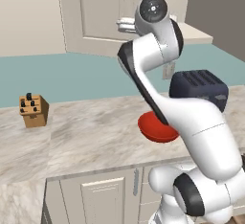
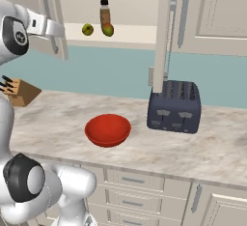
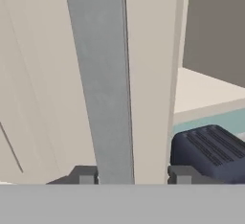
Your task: Open the cabinet. Pick the pear and mango from the cabinet and place them into the bowl. Then close the cabinet.
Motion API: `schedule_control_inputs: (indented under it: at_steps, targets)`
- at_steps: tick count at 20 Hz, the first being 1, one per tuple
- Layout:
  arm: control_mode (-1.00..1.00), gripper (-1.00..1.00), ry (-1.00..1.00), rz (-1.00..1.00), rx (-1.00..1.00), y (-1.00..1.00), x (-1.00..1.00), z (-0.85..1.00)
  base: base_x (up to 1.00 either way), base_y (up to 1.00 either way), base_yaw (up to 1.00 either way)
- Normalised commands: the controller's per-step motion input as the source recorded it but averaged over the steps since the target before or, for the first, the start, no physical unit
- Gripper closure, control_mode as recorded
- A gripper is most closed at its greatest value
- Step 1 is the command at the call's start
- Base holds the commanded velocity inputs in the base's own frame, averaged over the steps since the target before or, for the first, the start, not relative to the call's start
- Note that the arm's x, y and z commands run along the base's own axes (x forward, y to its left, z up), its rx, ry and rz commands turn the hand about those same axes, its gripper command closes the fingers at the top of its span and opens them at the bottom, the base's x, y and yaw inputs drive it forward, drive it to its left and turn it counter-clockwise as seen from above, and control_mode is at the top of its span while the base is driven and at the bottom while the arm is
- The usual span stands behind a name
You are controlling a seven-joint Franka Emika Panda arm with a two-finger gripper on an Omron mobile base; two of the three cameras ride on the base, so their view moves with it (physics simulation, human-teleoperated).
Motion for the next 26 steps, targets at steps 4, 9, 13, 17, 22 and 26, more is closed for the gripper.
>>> schedule_control_inputs:
  at_steps: [4,9,13,17,22,26]
  targets:
    - [-1.00,1.00,0.00,-0.02,0.00,0.26,-0.65,0.00,0.00,0.00,0.00]
    - [-1.00,1.00,0.00,-0.01,0.00,0.26,-0.64,-0.07,0.00,0.00,0.00]
    - [-1.00,1.00,0.02,-0.01,0.00,0.25,-0.57,-0.09,0.00,0.00,0.00]
    - [-1.00,1.00,0.02,-0.01,0.00,0.12,-0.46,-0.03,0.00,0.00,0.00]
    - [-1.00,1.00,0.01,0.00,0.00,0.00,-0.22,0.00,0.00,0.00,0.00]
    - [-1.00,1.00,0.00,0.03,0.01,-0.06,-0.01,0.00,0.00,0.00,0.00]
